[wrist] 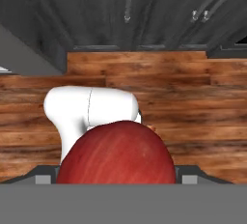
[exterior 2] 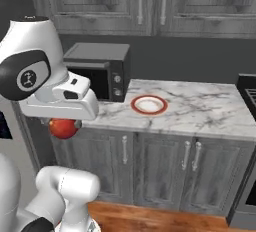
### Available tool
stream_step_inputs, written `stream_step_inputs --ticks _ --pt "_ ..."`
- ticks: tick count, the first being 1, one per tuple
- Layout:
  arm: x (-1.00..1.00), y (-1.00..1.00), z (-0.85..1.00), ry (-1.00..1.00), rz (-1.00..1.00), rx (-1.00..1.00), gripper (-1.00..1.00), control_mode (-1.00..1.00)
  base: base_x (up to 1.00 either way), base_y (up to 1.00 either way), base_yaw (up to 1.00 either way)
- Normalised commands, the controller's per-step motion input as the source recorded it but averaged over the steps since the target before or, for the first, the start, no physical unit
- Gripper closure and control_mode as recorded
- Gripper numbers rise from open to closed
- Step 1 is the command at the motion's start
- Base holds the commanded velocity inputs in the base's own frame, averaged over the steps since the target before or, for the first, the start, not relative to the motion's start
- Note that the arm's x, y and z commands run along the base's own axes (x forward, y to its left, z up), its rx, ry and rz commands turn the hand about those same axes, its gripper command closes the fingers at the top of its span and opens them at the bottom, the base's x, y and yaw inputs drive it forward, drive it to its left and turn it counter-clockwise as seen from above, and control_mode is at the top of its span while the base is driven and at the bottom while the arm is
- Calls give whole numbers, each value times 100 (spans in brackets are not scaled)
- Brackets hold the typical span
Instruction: Pick onion from the fridge and place it on the plate on the counter.
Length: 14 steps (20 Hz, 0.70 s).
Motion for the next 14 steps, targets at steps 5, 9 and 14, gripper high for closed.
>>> stream_step_inputs --ticks 5,9,14 --pt "0 0 0 0 0 0 100 100 73 -62 3" --pt "0 0 0 0 0 0 100 100 85 -48 7" --pt "0 0 0 0 0 0 100 100 75 -27 7"
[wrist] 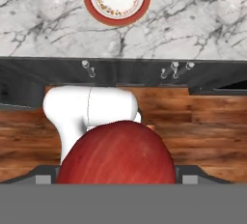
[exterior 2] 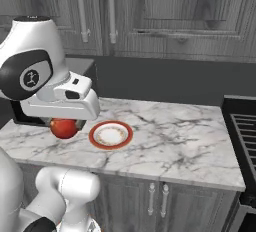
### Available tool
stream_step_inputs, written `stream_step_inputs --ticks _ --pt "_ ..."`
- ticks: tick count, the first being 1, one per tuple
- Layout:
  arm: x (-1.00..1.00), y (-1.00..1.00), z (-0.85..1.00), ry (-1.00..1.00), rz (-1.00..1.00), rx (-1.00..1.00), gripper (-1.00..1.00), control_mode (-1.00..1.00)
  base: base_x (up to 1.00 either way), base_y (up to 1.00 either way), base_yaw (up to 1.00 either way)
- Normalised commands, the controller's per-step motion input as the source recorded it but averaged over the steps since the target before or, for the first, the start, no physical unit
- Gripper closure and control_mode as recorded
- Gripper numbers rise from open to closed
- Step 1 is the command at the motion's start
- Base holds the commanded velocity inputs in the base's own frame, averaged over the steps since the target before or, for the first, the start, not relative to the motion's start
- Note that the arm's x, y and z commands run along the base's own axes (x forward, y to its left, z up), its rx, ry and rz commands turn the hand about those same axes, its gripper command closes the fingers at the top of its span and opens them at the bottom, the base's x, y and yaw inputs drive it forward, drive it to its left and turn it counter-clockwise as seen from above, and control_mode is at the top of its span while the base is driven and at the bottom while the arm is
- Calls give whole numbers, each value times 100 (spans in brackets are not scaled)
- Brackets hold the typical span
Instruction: Pick onion from the fridge and place it on the plate on the counter.
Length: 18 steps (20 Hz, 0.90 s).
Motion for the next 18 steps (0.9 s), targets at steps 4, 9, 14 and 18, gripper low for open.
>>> stream_step_inputs --ticks 4,9,14,18 --pt "0 0 0 0 0 0 100 100 45 0 2" --pt "0 0 0 0 0 0 100 100 37 0 10" --pt "0 0 0 0 0 0 100 100 48 0 9" --pt "40 12 -38 0 2 0 100 -100 12 0 1"
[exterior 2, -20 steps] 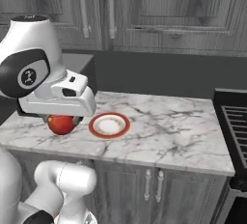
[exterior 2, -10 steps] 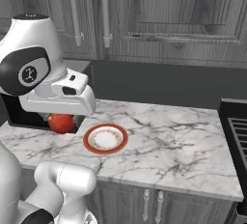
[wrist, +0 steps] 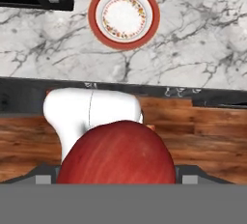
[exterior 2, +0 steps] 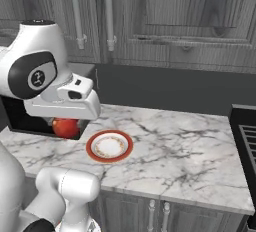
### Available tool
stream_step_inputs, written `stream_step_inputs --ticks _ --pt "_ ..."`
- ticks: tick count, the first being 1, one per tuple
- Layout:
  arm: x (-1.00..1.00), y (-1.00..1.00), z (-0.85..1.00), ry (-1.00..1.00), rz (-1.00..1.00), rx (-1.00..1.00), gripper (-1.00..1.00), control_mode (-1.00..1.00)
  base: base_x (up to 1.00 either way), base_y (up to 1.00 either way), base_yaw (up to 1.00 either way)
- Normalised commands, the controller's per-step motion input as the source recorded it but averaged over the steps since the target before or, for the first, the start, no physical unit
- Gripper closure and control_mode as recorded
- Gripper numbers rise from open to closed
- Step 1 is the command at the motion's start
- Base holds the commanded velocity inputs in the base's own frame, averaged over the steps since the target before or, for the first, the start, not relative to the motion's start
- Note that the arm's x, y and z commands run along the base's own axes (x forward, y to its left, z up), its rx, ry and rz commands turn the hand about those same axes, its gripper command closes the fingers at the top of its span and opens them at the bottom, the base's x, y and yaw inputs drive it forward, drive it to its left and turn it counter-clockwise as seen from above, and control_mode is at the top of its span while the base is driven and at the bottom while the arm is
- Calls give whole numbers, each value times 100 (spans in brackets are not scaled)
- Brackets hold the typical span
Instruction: Pick onion from the fridge and place it on the plate on the counter.
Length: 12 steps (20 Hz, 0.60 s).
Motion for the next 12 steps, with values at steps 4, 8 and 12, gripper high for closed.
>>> stream_step_inputs --ticks 4,8,12 --pt "57 19 -68 0 2 0 100 -100 0 0 0" --pt "72 25 -64 0 0 0 100 -100 0 0 0" --pt "75 6 -46 0 0 0 100 -100 0 0 0"
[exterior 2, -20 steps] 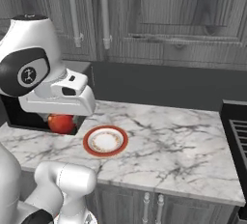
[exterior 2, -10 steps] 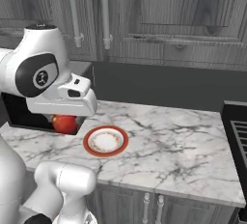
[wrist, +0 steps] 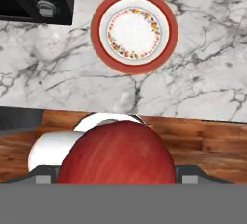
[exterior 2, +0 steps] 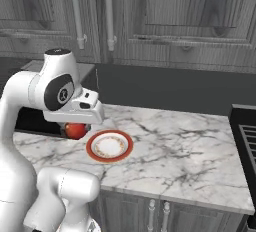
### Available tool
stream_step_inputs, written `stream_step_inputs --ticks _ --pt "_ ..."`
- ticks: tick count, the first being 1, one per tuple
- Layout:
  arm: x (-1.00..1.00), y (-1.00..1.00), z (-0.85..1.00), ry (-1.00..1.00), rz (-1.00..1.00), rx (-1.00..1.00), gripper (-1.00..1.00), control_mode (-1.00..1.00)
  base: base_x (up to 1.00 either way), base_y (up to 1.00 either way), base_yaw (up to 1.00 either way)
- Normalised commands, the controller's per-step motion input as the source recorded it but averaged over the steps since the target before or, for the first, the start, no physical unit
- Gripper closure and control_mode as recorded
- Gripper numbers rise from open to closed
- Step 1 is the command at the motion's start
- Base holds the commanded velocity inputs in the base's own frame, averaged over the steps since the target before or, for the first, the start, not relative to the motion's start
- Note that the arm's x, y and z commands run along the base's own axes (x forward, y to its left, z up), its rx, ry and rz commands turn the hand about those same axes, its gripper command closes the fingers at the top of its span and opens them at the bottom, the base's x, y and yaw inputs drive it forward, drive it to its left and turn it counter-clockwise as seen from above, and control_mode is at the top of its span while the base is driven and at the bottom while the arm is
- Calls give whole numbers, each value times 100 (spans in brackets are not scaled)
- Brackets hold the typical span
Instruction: Pick onion from the fridge and place it on the plate on the counter.
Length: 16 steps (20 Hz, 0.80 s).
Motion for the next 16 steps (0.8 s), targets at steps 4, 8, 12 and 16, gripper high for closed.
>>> stream_step_inputs --ticks 4,8,12,16 --pt "66 0 -49 0 0 0 100 -100 0 0 0" --pt "72 0 -45 0 0 0 100 -100 0 0 0" --pt "82 0 -46 0 0 0 100 -100 0 0 0" --pt "64 0 -45 0 0 0 100 -100 0 0 0"
